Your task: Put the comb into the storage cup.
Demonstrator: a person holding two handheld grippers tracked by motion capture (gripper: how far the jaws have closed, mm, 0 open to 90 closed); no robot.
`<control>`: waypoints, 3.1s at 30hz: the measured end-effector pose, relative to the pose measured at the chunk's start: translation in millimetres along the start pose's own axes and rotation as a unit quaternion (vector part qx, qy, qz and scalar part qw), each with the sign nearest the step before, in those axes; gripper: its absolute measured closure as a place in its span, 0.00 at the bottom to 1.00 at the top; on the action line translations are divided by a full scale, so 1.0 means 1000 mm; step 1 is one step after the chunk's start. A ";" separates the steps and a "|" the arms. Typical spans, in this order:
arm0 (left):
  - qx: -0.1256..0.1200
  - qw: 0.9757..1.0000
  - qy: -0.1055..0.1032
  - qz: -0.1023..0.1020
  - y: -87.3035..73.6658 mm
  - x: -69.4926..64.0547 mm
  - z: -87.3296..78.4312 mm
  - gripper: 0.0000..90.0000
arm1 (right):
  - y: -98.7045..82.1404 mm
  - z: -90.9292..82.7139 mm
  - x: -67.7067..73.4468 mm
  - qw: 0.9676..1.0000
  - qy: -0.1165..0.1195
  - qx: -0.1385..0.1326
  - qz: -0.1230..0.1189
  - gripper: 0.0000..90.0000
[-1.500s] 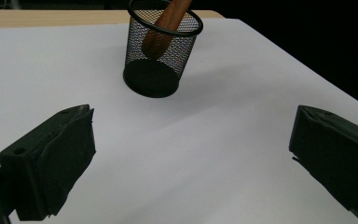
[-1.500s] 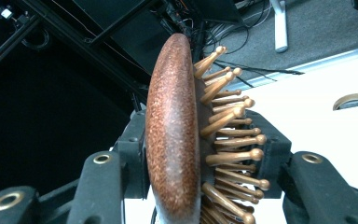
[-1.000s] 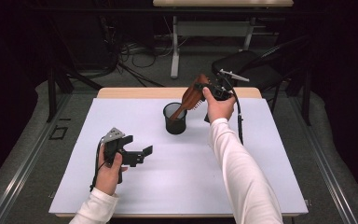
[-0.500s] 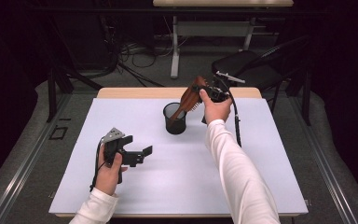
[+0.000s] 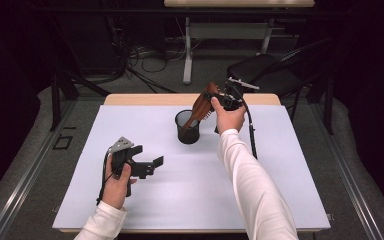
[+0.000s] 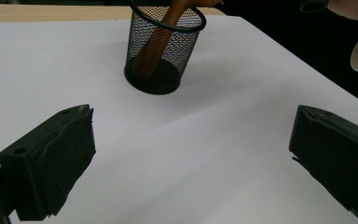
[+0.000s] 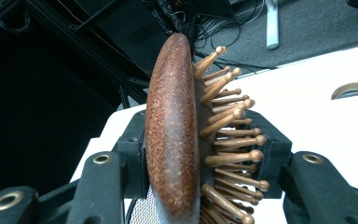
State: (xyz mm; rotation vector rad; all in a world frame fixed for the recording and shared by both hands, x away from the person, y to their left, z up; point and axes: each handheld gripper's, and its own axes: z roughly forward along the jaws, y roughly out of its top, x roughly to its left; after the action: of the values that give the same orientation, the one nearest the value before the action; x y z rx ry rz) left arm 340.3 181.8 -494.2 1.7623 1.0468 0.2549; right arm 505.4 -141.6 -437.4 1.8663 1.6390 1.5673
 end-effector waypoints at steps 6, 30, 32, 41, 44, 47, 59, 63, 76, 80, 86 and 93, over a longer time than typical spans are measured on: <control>-0.001 1.000 0.000 -0.002 0.000 0.000 0.000 0.01 | -0.001 0.001 0.000 1.000 -0.001 0.001 -0.002 0.54; -0.002 1.000 -0.002 -0.003 0.000 0.001 0.000 0.01 | -0.004 0.001 0.004 1.000 -0.002 -0.005 -0.027 0.53; -0.003 1.000 -0.002 -0.004 0.000 0.001 0.000 0.01 | -0.005 0.001 0.005 1.000 -0.002 -0.006 -0.030 0.53; -0.002 1.000 -0.002 -0.004 0.000 0.000 0.000 0.01 | -0.005 0.001 0.006 0.999 -0.004 -0.007 -0.033 0.53; -0.002 1.000 -0.002 -0.004 0.000 0.000 0.000 0.01 | -0.005 0.001 0.006 0.999 -0.004 -0.007 -0.034 0.53; -0.002 1.000 -0.002 -0.004 0.000 0.000 0.000 0.01 | -0.005 0.001 0.005 0.999 -0.003 -0.006 -0.035 0.53; -0.001 1.000 -0.001 -0.002 0.000 0.000 0.000 0.01 | -0.005 0.001 -0.005 1.000 -0.002 -0.006 -0.028 0.51; 0.000 1.000 -0.002 -0.002 0.000 0.000 0.001 0.01 | -0.005 0.000 -0.008 1.000 0.005 -0.003 -0.027 0.51; 0.001 1.000 -0.002 -0.001 -0.001 -0.001 0.002 0.01 | -0.003 -0.002 -0.017 0.999 0.025 0.008 -0.019 0.51; 0.001 1.000 -0.002 -0.001 -0.001 -0.001 0.002 0.01 | -0.004 -0.002 -0.018 0.999 0.029 0.005 -0.022 0.51; 0.001 1.000 -0.002 -0.001 -0.001 -0.001 0.002 0.01 | -0.004 -0.002 -0.019 0.999 0.037 0.007 -0.018 0.51; 0.001 1.000 -0.003 -0.001 -0.001 -0.001 0.002 0.01 | -0.003 -0.003 -0.021 0.999 0.035 0.012 -0.008 0.50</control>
State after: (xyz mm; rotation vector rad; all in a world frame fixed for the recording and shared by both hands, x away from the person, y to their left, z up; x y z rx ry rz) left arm 340.8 179.5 -495.7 1.7631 1.0449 0.2476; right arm 504.9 -159.2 -450.6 1.8242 1.7056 1.6312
